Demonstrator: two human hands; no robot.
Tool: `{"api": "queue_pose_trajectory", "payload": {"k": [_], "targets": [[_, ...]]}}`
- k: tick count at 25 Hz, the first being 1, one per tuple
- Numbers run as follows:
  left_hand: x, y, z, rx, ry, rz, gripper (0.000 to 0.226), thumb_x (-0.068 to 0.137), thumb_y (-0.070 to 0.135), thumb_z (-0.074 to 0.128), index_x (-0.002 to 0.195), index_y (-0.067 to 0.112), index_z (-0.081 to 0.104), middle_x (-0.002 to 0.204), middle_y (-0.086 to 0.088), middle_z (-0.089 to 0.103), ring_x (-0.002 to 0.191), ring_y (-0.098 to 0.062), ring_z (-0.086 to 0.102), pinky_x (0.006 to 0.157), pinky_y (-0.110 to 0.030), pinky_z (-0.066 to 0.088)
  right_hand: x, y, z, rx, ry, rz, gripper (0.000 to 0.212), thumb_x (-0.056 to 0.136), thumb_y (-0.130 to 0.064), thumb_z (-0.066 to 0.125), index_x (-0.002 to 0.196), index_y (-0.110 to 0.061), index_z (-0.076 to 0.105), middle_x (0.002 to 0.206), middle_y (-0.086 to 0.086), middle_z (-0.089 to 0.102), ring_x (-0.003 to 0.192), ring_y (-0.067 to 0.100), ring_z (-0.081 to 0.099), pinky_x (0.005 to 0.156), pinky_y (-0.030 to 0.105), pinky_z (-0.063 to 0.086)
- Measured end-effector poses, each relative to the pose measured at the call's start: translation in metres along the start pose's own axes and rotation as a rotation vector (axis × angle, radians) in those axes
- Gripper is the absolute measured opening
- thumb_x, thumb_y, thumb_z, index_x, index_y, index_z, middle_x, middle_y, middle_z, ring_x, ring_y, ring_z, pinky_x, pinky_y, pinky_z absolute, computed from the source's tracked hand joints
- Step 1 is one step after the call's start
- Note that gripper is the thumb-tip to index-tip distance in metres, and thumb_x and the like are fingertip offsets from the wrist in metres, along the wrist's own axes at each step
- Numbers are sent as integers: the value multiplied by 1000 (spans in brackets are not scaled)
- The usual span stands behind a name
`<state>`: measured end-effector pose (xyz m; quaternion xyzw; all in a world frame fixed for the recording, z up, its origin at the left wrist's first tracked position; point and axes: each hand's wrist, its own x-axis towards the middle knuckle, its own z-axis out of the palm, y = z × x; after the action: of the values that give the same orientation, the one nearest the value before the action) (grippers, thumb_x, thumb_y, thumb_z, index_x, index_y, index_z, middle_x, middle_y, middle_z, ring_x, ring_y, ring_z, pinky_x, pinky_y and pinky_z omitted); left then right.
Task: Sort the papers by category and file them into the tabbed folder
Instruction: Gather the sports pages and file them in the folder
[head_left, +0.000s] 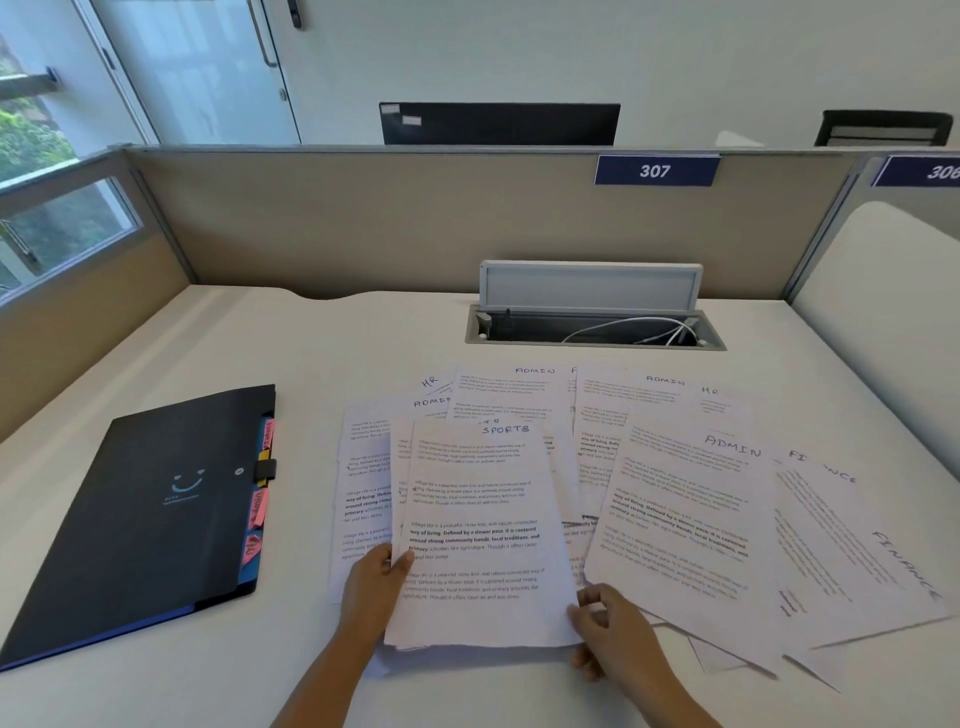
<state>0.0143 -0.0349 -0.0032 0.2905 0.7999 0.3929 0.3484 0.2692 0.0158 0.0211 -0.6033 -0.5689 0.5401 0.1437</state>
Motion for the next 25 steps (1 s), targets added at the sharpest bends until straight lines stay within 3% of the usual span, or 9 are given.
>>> {"api": "queue_pose_trajectory", "payload": {"k": [3,6,8,10,15,18,20,23,25], "targets": [[-7,10,-1,-71,-1,22,12,93,17,49,94,10,58,87,-1,65,73,-14,63,55,-19,47,-3,-7,-11,-210,128,-126,11,88,-30,55,94,-21,53,69,-9,62,56,0,55,52,18,44],[-16,23,3,-113,-10,82,14,93,18,49,95,11,61,88,0,67,76,-17,65,58,-22,50,2,-21,-17,-166,162,-160,33,86,-41,56,114,-25,49,102,-9,59,78,0,56,56,10,42],[-22,36,9,-141,-24,120,15,93,20,49,92,15,63,86,2,69,75,-19,67,58,-25,51,8,-30,-20,-64,132,-90,48,87,-41,54,130,-22,40,120,-1,56,97,13,58,73,17,43],[-28,48,15,-176,-41,143,14,92,21,50,88,19,63,82,4,70,72,-20,68,56,-25,51,10,-36,-25,51,124,-42,47,93,-31,47,136,-18,34,132,5,51,110,20,54,84,28,40],[-34,65,23,-157,-64,248,8,91,23,52,87,21,58,83,-1,71,74,-24,68,60,-32,56,8,-53,-45,166,226,-111,29,93,-9,37,119,-21,41,108,3,61,89,20,60,68,30,46],[-37,78,24,-176,-77,314,7,91,20,50,95,25,54,91,3,66,79,-14,66,54,-17,53,3,-63,-51,139,304,-232,21,93,-7,37,108,-20,43,92,1,59,72,15,57,56,22,42],[-38,88,27,-188,-74,364,19,92,14,50,108,22,50,98,5,63,83,-9,61,59,-14,50,-2,-66,-53,131,354,-317,17,93,-4,38,104,-15,45,83,-3,55,67,10,52,52,14,40],[-41,103,31,-251,-62,398,26,91,8,50,115,16,48,103,-1,58,95,-22,56,78,-31,45,-11,-72,-52,124,416,-422,16,93,1,40,97,-11,48,81,-12,52,69,5,50,54,4,43],[-42,109,35,-283,-50,403,21,92,7,48,113,11,49,100,-5,57,98,-27,54,79,-33,43,-15,-75,-49,159,421,-466,20,93,3,38,91,-16,46,81,-10,51,72,11,51,55,4,44]]}}
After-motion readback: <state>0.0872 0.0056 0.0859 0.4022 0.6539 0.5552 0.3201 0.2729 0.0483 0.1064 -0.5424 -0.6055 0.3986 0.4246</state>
